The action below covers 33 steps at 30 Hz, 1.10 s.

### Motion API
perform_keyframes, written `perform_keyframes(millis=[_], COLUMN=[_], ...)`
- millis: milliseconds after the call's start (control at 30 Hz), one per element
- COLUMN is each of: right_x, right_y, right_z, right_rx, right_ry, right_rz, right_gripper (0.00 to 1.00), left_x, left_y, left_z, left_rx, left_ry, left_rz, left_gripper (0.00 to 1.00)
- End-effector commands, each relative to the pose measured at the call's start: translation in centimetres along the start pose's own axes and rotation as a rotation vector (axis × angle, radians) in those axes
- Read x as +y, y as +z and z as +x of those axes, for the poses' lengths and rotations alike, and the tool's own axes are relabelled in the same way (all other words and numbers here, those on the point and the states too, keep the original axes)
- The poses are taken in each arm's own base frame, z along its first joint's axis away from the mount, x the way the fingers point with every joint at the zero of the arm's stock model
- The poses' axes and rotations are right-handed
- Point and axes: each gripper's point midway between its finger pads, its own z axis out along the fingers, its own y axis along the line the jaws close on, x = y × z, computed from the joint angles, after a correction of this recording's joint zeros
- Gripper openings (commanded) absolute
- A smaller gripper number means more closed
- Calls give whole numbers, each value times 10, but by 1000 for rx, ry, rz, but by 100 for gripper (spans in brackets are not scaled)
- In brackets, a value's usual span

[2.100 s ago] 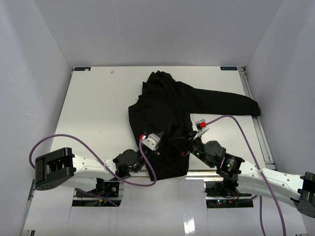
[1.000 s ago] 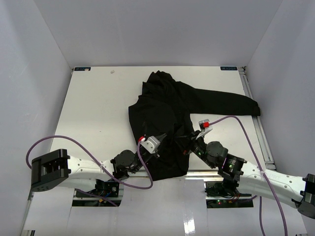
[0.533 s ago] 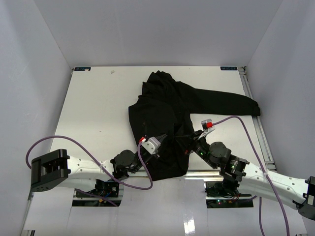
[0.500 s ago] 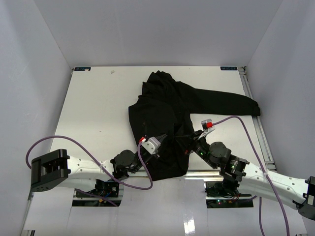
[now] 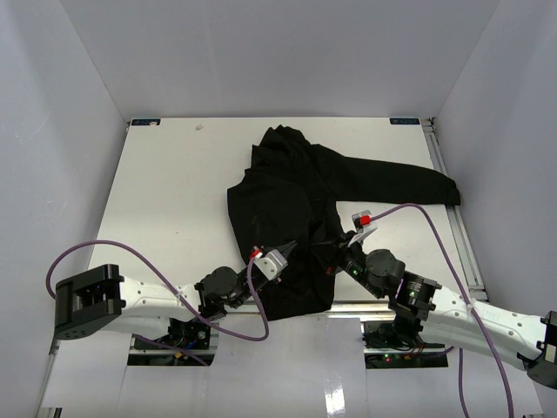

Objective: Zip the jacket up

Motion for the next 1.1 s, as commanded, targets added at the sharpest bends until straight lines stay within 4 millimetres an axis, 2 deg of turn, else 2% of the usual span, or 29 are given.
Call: perform_keyframes(millis=[0,300,567,1067], right_x=[18,21,27,24], right_y=[-1,3,8,1], right_z=[-29,-22,-13,-13], right_rx=[-65,-15,9,-7], right_ry=[10,-26,-28,-13], right_rz=[-34,-36,-70,-83], right_gripper=[8,8,8,8], left_x=[-9,-16,-32,-28], left_y=[-4,-1,5,7], left_z=[0,3,5,14], left_rx=[-12,18,46,82], left_ry=[33,39,19,34], left_rz=[54,93,163,127], left_gripper=[0,1,29,51])
